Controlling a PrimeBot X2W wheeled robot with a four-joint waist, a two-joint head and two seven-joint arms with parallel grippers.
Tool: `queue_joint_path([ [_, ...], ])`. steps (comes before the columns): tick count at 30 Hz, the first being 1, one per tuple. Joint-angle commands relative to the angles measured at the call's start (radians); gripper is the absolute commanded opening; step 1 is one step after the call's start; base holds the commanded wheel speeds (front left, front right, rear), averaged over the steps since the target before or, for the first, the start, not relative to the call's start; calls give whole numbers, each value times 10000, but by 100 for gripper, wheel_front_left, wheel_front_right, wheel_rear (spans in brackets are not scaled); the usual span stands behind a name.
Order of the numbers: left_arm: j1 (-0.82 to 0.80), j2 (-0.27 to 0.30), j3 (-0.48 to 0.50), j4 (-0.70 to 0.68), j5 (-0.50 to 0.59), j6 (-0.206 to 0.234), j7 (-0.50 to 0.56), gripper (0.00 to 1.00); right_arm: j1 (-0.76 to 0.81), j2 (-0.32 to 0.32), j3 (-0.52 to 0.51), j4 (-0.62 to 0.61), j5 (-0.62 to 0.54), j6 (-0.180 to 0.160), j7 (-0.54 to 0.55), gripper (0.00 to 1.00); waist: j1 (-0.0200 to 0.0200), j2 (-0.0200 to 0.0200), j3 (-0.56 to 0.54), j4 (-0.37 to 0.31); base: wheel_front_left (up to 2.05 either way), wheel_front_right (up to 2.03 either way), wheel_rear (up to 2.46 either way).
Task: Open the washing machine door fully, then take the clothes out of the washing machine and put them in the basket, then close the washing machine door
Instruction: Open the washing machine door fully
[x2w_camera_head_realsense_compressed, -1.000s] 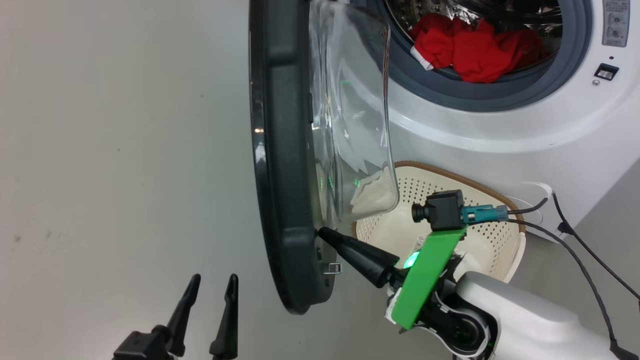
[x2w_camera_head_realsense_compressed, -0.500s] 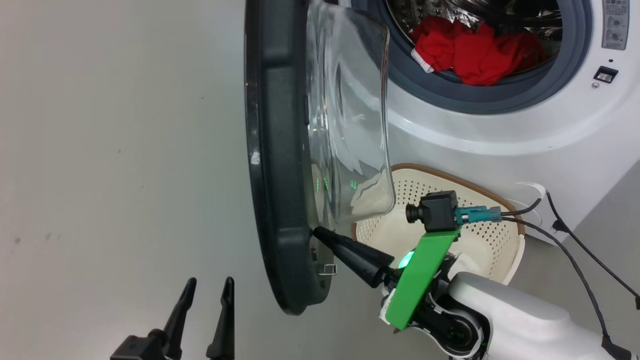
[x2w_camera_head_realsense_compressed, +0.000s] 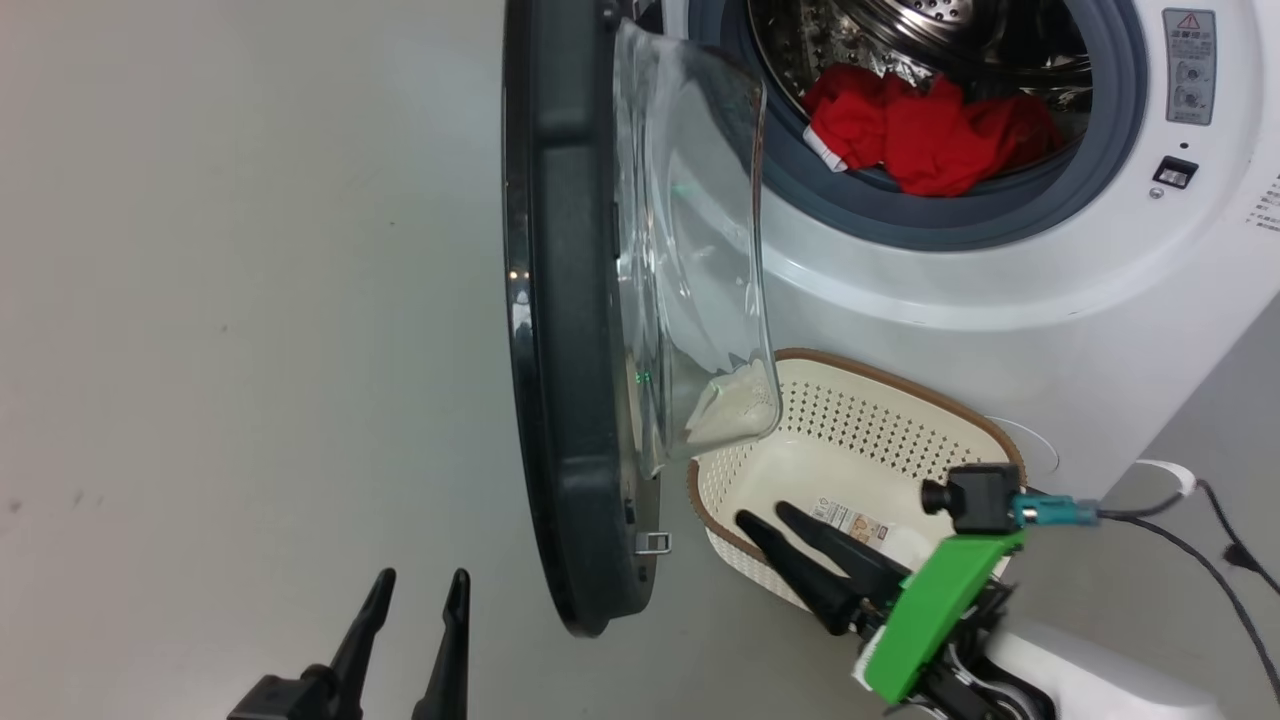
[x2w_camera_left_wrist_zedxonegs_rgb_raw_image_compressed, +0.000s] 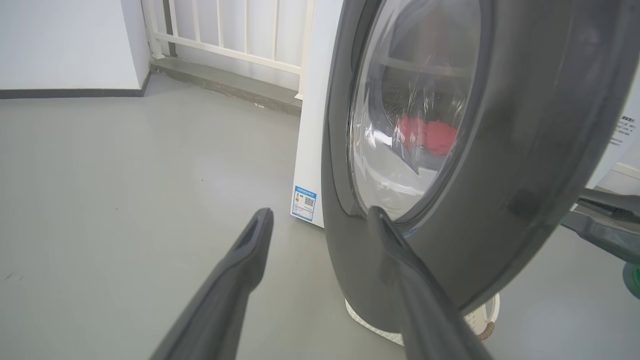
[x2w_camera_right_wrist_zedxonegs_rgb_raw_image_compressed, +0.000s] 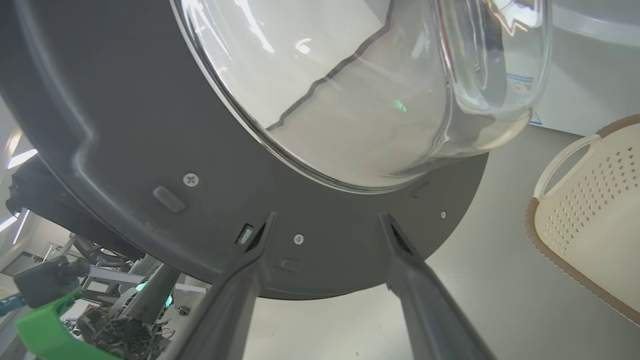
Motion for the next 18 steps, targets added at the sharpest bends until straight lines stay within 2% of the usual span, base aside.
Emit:
queue_joint_path([
  [1, -220, 112, 365, -169, 131, -58, -92, 100, 263, -117, -92, -87, -191, 75, -167, 100, 0, 0, -53, -40, 0, 0, 0],
  [5, -216, 112, 400, -61, 225, -143, -92, 100, 812, -340, -421, 280, -590, 75, -274, 100, 0, 0, -156, -110, 0, 0, 0],
  [8, -200, 112, 497, -35, 275, -176, -92, 100, 1263, -343, -1223, 545, -1150, 75, -286, 100, 0, 0, -167, -265, 0, 0, 0],
  [18, -189, 112, 794, -88, 408, -252, -92, 100, 2813, 242, -4603, 715, -4678, 75, -291, 100, 0, 0, -85, -699, 0, 0, 0],
])
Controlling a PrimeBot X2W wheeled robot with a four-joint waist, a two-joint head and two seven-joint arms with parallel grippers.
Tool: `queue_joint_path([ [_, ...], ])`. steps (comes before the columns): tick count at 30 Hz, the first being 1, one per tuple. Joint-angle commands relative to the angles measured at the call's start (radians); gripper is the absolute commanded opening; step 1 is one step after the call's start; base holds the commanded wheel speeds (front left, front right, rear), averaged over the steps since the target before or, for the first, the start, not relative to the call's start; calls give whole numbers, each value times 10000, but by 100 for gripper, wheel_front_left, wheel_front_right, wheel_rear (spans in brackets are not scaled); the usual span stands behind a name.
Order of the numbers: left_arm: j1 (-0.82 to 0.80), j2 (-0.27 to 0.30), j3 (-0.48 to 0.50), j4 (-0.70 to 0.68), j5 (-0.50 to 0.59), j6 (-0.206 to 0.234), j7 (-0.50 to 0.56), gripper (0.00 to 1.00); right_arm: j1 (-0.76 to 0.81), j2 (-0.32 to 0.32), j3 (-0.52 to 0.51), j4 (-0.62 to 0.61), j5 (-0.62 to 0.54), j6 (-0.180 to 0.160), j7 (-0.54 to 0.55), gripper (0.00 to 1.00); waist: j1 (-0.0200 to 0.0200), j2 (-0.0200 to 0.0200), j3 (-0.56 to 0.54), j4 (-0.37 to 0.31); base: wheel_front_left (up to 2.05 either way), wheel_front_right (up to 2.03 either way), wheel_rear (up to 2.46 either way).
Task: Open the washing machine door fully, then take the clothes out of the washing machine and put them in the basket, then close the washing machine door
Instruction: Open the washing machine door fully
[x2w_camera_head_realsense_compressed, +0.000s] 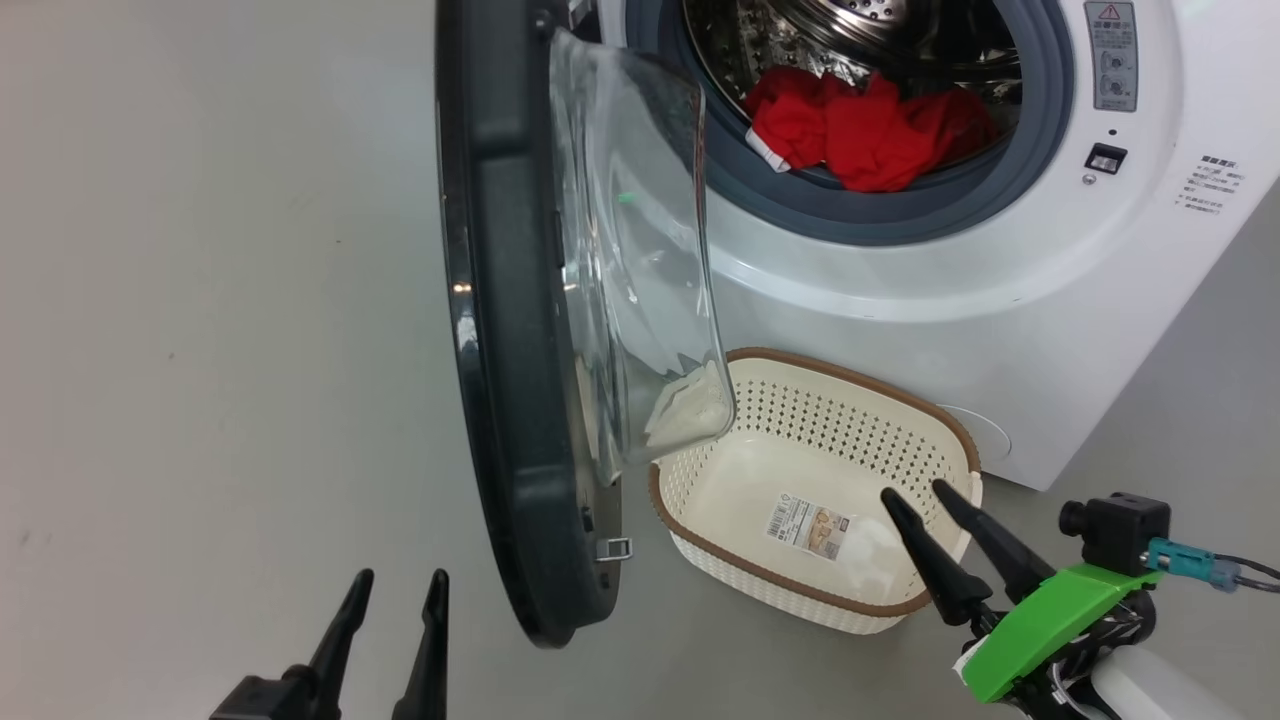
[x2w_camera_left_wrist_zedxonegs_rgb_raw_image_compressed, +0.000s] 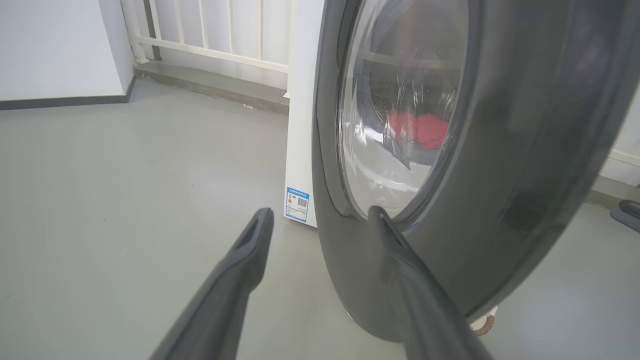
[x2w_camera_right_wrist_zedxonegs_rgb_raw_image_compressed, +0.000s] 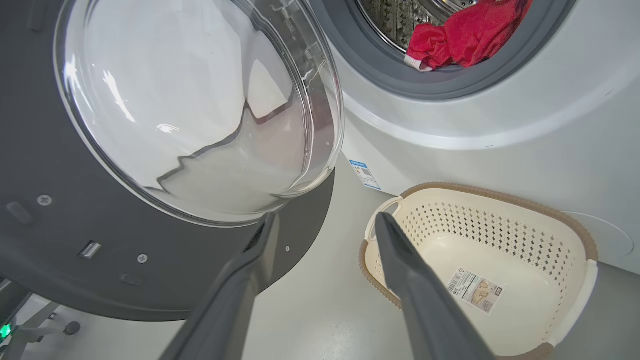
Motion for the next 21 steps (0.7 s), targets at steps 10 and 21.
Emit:
queue_joint_path([
  [10, -178, 110, 562, -285, 259, -139, -92, 100, 1415, 966, -2851, -1003, -4334, 75, -133, 100, 0, 0, -46, -154, 0, 0, 0],
  [21, -104, 110, 615, -410, 335, -149, -92, 100, 2399, 1835, -4417, -1647, -6674, 75, -133, 100, 0, 0, -117, -121, 0, 0, 0],
])
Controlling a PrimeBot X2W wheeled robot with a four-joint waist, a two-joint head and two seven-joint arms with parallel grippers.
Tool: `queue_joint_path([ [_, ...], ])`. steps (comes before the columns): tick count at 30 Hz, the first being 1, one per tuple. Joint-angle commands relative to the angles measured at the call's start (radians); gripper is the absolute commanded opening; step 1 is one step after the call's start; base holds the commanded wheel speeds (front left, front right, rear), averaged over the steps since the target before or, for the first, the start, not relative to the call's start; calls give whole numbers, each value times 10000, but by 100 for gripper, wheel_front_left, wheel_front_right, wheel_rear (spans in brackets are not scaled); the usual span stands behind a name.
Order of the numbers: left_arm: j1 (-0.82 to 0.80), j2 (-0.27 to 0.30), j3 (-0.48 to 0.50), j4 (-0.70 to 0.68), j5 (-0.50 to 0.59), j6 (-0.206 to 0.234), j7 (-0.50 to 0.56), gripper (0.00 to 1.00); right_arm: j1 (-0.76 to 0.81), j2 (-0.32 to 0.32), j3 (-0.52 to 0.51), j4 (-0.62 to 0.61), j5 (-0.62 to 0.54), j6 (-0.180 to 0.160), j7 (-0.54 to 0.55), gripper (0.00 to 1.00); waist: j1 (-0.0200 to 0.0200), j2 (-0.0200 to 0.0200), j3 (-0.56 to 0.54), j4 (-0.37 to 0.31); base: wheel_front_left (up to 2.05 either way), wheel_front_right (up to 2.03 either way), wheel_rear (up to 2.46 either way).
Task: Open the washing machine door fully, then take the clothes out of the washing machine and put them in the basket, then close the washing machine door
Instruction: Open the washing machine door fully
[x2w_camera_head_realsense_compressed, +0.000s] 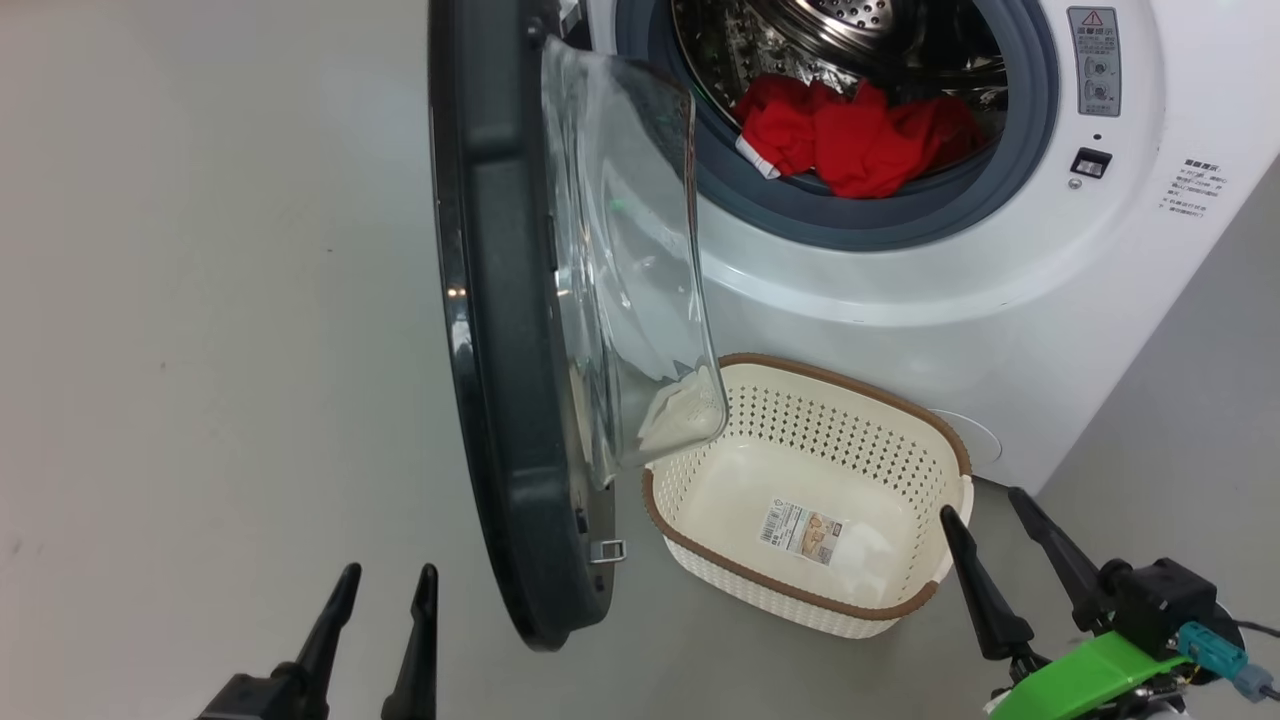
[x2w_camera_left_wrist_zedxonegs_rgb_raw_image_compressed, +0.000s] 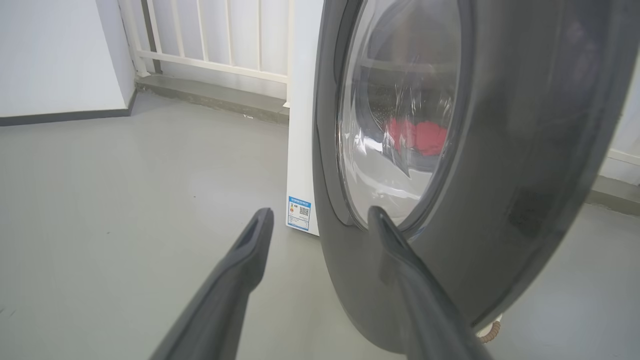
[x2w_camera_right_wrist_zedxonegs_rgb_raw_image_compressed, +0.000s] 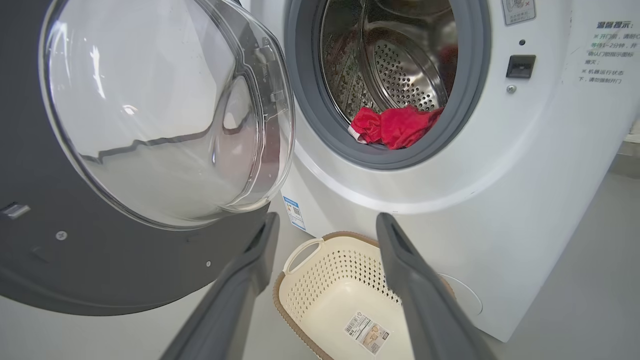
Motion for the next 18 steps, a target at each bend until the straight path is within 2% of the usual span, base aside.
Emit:
queue_joint_path([
  [1, -109, 110, 360, -283, 78, -52, -92, 100, 71, 6, 41, -218, -188, 65, -91, 100, 0, 0, -2, 2, 0, 0, 0],
  [11, -105, 110, 427, -328, 42, -19, -92, 100, 272, 234, -125, -68, -526, 65, -91, 100, 0, 0, 20, -44, 0, 0, 0],
  [12, -127, 110, 437, -347, 8, -18, -92, 93, 259, 240, -134, -74, -533, 65, -91, 100, 0, 0, 34, -46, 0, 0, 0],
  [13, -159, 110, 475, -389, -62, 3, -92, 31, 243, 240, -135, -83, -542, 65, -91, 100, 0, 0, 50, -44, 0, 0, 0],
  [14, -189, 110, 528, -452, -138, 20, -92, 0, 223, 240, -127, -88, -553, 65, -91, 100, 0, 0, 66, -47, 0, 0, 0],
  [18, -379, 110, 894, -1090, -438, 66, -92, 0, 142, 252, -106, -71, -594, 65, -91, 100, 0, 0, 105, -52, 0, 0, 0],
])
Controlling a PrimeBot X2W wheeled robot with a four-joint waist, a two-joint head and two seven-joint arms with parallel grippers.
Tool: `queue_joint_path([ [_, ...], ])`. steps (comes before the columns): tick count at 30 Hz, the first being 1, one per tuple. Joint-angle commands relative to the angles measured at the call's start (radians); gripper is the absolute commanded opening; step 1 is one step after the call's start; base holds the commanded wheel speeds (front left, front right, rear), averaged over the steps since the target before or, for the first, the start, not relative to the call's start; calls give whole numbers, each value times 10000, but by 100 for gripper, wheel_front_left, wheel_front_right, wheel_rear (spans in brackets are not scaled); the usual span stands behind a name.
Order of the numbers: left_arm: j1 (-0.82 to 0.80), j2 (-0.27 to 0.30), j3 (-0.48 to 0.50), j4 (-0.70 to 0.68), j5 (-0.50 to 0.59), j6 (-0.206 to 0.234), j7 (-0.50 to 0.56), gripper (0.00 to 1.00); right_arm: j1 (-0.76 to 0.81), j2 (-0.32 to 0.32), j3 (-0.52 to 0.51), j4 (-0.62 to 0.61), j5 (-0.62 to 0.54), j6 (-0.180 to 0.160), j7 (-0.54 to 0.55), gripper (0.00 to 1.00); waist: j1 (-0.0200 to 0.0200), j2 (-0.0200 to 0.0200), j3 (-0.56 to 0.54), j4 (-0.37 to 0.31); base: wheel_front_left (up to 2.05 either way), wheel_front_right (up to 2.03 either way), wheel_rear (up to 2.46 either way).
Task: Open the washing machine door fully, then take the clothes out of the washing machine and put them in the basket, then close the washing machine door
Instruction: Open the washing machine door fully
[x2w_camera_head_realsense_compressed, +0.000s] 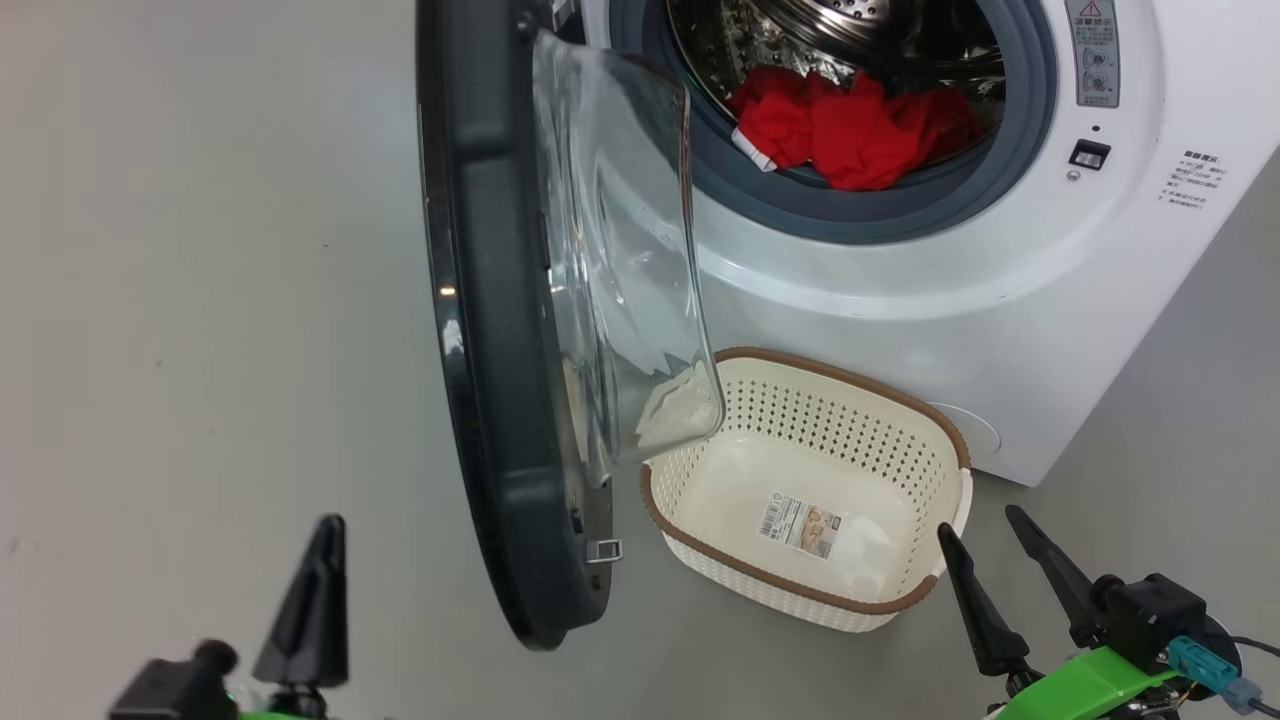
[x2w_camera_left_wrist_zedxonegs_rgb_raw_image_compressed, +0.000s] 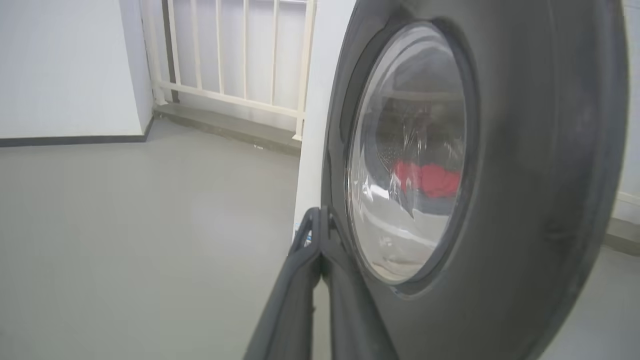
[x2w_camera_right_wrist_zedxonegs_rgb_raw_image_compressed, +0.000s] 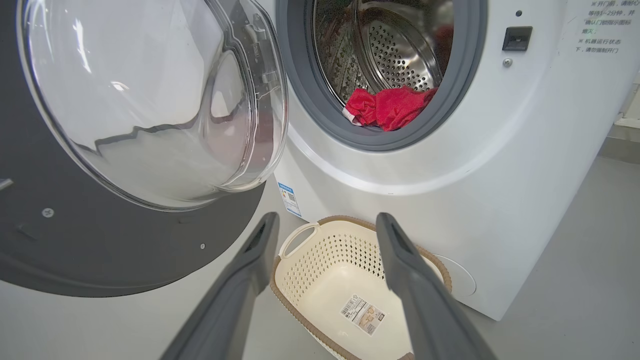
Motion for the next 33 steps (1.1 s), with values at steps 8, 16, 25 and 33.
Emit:
queue_joint_path([
  [8, -785, 112, 606, -3902, -151, 309, -92, 0, -342, -30, 187, -244, -101, 65, -91, 100, 0, 0, 67, -17, 0, 0, 0],
  [16, -578, 112, -1687, -4917, -123, 230, -92, 0, -461, -10, 237, -343, -76, 65, -91, 100, 0, 0, 166, -111, 0, 0, 0],
  [25, -404, 112, -3487, -3151, -631, 117, -92, 0, -562, -3, 250, -327, -47, 65, -91, 100, 0, 0, 289, -224, 0, 0, 0],
  [33, -758, 112, -3547, -1202, -1065, 331, -92, 0, -612, 22, 207, -373, -85, 65, -91, 100, 0, 0, 355, -319, 0, 0, 0],
])
